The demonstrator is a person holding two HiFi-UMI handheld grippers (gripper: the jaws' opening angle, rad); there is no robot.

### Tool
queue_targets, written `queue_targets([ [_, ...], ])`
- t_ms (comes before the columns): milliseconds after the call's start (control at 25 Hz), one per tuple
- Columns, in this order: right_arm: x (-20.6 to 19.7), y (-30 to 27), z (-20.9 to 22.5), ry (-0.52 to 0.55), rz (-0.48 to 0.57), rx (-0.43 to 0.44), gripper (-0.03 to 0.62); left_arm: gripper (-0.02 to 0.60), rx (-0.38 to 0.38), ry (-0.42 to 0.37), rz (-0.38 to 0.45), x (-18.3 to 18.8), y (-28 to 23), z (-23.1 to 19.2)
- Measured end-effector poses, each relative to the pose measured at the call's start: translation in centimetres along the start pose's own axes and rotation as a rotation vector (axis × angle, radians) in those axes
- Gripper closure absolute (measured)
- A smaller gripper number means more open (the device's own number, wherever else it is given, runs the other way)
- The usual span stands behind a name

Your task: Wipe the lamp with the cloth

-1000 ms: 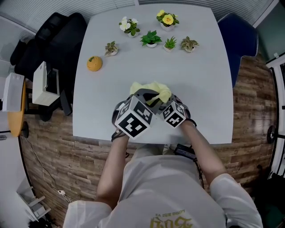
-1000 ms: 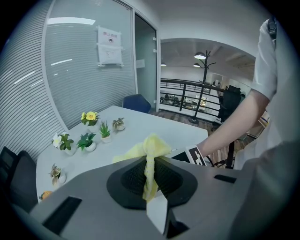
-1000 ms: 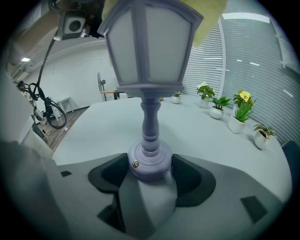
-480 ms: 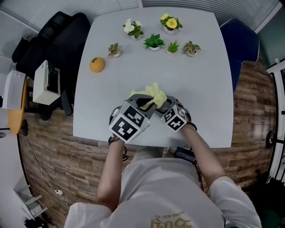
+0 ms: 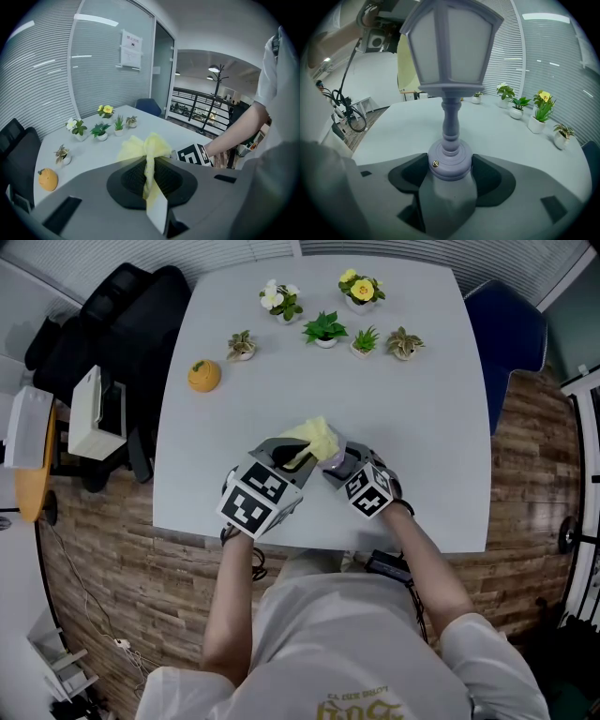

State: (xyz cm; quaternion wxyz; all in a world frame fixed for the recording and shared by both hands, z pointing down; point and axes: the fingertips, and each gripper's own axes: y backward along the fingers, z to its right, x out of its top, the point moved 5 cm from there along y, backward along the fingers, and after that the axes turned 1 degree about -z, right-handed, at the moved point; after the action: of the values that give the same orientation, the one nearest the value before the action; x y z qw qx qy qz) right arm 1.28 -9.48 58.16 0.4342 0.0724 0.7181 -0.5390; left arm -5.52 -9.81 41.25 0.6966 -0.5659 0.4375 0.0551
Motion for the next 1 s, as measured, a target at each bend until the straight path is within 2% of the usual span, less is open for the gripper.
queue_targets([
  [240,-0.2,0.0,0.0,0.001,0.003,-0.001,0.276,0.554,0.054,0.054,0.039,-0.5,-0.2,-1.5],
  [400,-0.1,0.0,0.1,0.000,0.001,-0.001,0.276,0.554,0.052,0.093,0.053,-0.8,-0.7,-2.1],
  [680,0.0,-0.1,0.1,0.000,0.001,-0.003,0.276,0.554,0.022,0.236,0.138,-1.5,-1.1,-3.6],
  [760,0.0,-0.1,0.1,0.000,0.000,-0.003,0.276,0.554,0.001,0.291,0.173,-1.9,-1.2,-3.9],
  [1000,0.0,-0.1,0.1,-0.003,-0.003,-0.004,0.276,0.554,-0.091,0.539,0.323,-3.2,-1.4,-4.5],
])
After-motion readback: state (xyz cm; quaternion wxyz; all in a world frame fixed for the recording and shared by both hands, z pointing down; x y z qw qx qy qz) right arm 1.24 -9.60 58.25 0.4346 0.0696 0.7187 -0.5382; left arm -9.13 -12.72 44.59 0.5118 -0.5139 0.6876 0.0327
